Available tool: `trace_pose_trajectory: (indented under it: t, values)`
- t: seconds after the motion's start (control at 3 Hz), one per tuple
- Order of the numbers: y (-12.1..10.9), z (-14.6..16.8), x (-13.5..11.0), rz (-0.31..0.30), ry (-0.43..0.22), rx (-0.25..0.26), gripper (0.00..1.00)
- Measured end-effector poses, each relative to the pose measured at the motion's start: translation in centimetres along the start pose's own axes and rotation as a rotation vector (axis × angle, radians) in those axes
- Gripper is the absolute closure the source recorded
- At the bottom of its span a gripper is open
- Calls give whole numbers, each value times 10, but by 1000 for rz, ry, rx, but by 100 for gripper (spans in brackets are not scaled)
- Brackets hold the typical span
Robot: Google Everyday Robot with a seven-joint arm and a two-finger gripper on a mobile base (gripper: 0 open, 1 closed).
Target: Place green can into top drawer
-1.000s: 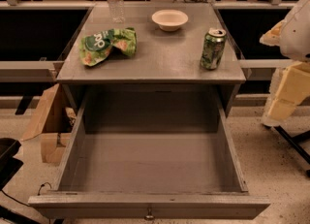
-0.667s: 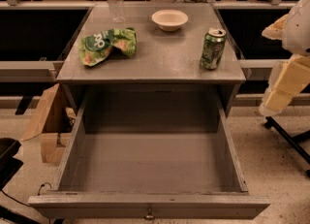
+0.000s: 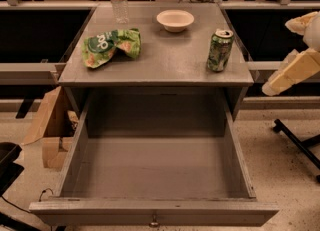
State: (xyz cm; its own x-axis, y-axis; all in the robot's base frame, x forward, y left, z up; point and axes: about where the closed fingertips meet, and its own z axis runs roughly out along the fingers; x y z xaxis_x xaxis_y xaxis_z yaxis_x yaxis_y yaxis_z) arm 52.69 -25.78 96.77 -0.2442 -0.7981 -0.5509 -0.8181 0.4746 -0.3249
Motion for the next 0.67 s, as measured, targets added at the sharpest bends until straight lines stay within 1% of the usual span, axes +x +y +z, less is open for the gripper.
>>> trace_pose_trajectory:
  t: [0.33, 0.67]
  values:
    - [-40, 48, 8, 122, -303, 60, 0]
    - [-65, 89, -9, 182, -507, 47, 0]
